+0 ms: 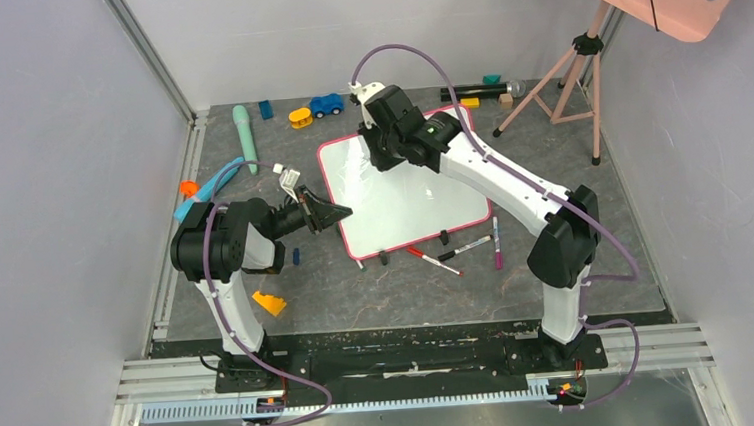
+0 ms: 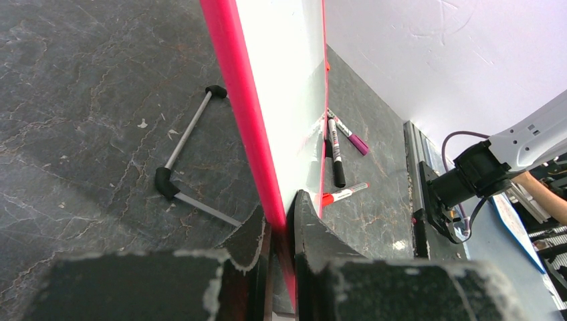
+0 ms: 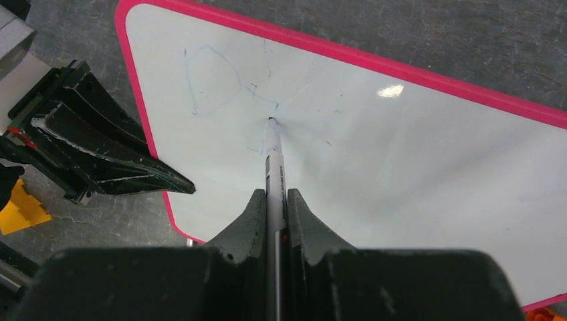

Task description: Write a sentence on the whiteboard

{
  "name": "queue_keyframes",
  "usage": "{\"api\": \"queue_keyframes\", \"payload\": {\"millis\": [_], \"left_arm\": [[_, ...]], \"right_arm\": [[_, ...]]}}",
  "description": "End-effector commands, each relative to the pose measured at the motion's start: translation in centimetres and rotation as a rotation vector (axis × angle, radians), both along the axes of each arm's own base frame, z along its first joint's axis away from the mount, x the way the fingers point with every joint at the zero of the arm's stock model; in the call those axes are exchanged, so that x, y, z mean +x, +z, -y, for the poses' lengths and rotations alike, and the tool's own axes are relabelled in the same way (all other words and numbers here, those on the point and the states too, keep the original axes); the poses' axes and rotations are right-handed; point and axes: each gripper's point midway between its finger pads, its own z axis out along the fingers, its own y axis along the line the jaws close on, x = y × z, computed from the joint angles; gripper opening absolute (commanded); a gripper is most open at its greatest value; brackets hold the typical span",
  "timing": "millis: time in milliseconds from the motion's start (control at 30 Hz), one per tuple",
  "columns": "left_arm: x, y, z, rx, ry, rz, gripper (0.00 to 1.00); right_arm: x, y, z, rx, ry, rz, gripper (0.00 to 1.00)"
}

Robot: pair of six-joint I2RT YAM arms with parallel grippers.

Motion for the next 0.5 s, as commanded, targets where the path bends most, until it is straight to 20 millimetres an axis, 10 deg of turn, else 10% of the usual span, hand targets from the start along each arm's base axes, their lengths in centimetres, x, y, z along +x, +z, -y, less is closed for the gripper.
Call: {"api": "queue_keyframes", "payload": {"millis": [0, 467], "left_arm": [[1.0, -2.9, -1.0, 0.122, 0.068, 0.186, 0.04], [1.0, -2.8, -0.9, 0.121, 0.065, 0.188, 0.12]], "right_arm": [[2.7, 0.6, 2.1, -0.030, -0.107, 0.063, 0.00], [2.1, 2.1, 1.9, 0.035, -0.076, 0.095, 0.00]]}}
